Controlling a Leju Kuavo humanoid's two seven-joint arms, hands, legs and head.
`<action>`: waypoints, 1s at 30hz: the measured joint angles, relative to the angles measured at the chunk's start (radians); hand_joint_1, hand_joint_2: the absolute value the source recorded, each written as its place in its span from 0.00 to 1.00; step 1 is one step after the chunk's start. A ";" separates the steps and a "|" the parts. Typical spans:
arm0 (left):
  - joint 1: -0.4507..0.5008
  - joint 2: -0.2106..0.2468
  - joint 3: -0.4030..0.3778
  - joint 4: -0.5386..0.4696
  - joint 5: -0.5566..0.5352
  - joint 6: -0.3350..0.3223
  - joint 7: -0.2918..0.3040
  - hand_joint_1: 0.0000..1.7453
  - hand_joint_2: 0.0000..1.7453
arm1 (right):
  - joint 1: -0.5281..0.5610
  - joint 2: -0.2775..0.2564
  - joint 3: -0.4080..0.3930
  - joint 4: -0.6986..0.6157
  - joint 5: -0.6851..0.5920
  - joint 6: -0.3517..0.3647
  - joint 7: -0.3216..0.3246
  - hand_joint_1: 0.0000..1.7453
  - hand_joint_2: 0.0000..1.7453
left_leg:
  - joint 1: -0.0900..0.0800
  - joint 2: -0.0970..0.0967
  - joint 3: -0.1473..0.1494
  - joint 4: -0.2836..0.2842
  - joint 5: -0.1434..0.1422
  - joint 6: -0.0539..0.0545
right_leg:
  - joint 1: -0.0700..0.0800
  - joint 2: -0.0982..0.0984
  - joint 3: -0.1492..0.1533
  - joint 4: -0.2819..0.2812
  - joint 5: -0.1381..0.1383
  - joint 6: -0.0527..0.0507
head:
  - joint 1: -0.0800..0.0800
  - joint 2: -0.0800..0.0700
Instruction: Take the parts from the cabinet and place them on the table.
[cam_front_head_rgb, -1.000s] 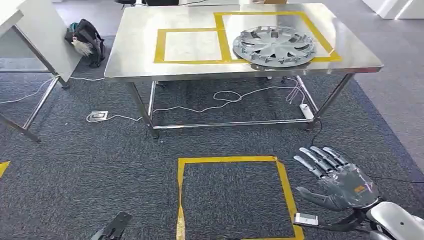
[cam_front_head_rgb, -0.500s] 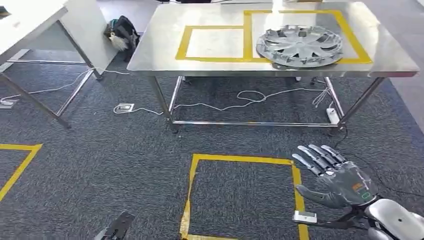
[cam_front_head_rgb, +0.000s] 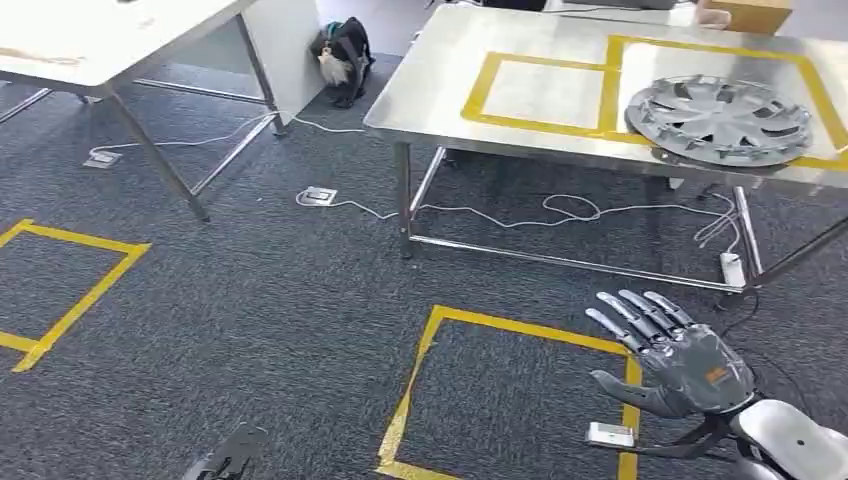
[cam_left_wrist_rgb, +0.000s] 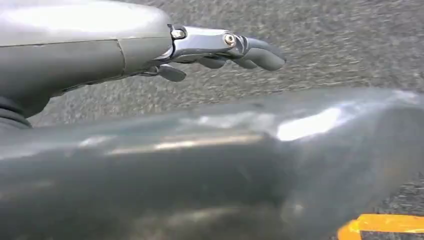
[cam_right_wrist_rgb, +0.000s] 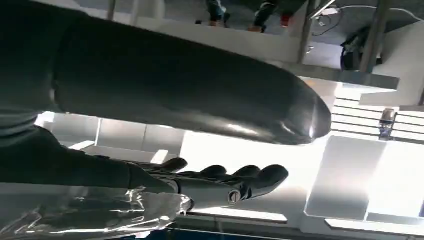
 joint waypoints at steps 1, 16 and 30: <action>0.002 0.000 0.000 0.000 0.000 0.000 0.000 0.00 0.00 | 0.000 0.000 0.000 0.002 0.002 0.000 0.003 0.00 0.00 | 0.000 -0.015 0.000 0.001 0.001 -0.001 | 0.001 0.000 0.013 -0.027 0.026 -0.002 | 0.000 0.000; 0.013 0.002 0.010 0.000 0.001 0.005 -0.008 0.00 0.00 | 0.106 0.004 -0.126 0.036 -0.037 -0.067 0.134 0.00 0.00 | 0.012 0.029 -0.176 0.313 -0.112 -0.066 | -0.012 -0.045 0.161 -0.331 0.138 -0.041 | -0.020 0.000; 0.024 0.008 0.034 0.000 -0.002 0.016 -0.017 0.00 0.00 | 0.195 0.107 -0.417 0.240 -0.121 -0.048 0.081 0.00 0.00 | 0.006 0.003 -0.016 0.009 0.002 -0.005 | -0.003 0.000 0.033 -0.017 -0.033 0.001 | -0.008 0.000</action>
